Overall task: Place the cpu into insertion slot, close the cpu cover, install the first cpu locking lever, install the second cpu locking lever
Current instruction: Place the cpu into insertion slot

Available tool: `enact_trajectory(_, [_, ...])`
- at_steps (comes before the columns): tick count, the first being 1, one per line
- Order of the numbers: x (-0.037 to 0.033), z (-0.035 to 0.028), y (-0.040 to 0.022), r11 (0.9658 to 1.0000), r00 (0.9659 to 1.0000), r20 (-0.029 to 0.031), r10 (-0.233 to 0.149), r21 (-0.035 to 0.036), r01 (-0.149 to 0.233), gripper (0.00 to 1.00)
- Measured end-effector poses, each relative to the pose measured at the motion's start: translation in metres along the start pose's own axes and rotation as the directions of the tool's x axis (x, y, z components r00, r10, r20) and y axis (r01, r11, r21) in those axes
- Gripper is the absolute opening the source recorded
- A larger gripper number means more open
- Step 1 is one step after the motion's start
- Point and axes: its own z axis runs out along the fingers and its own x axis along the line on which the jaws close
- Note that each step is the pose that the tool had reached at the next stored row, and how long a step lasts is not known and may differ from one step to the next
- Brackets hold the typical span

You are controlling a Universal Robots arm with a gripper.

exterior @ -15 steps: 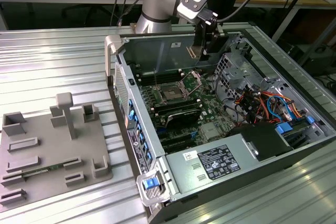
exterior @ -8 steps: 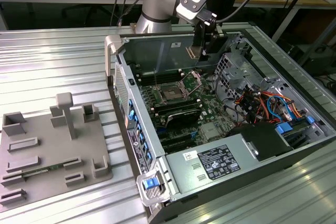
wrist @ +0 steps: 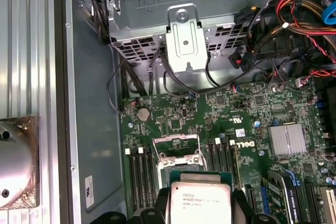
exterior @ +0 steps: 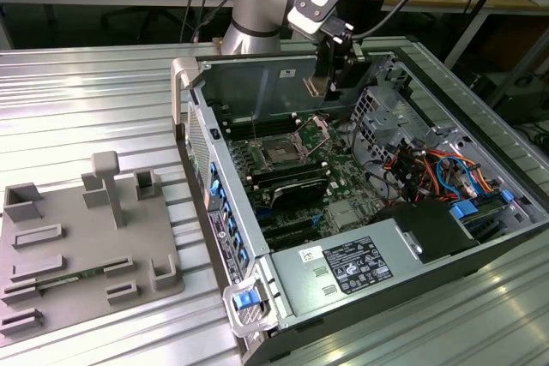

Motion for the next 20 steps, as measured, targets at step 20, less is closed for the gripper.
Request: enact_trajectory(20, [-0.0001,0.006,-0.0005,1.0,1.0,-0.0001,0.0,-0.0001,0.0,0.55])
